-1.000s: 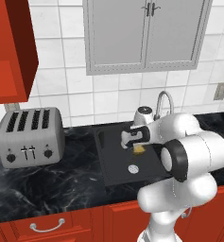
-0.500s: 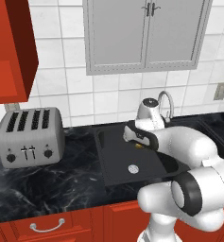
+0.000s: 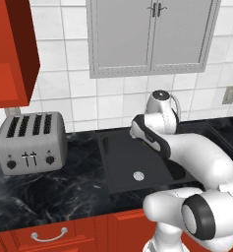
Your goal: Pick up the sponge and sponge from the sink, and place them back in the cabinet, and close the cabinet door.
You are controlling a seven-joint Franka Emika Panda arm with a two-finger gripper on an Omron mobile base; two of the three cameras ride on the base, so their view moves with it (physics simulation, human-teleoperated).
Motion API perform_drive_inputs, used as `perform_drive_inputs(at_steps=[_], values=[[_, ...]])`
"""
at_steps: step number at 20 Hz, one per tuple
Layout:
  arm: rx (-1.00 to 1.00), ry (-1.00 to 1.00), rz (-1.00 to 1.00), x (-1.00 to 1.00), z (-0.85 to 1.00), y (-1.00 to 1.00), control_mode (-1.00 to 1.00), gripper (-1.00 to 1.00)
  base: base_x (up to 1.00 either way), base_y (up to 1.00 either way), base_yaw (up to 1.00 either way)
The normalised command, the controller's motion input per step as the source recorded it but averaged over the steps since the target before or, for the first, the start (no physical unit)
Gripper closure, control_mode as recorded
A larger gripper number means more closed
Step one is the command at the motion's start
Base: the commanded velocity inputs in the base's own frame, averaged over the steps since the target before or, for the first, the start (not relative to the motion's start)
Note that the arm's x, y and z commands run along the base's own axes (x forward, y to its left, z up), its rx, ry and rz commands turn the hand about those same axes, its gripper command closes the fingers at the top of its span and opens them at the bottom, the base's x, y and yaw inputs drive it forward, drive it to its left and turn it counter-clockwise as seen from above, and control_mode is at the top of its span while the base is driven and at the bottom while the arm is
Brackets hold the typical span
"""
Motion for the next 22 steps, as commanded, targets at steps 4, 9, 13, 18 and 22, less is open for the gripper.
perform_drive_inputs(at_steps=[4,9,13,18,22], values=[[0.0,-0.02,0.0,-0.11,0.52,0.0,-1.0,1.0,0.0,0.0,0.0],[0.0,-0.06,0.0,-0.28,0.47,-0.02,-1.0,1.0,0.0,0.0,0.0],[0.0,-0.08,0.0,-0.42,0.47,-0.01,-1.0,1.0,0.0,0.0,0.0],[0.0,-0.08,0.0,-0.47,0.5,-0.05,-1.0,1.0,0.0,0.0,0.0],[0.0,-0.05,0.0,-0.4,0.5,-0.09,-1.0,1.0,0.0,0.0,0.0]])
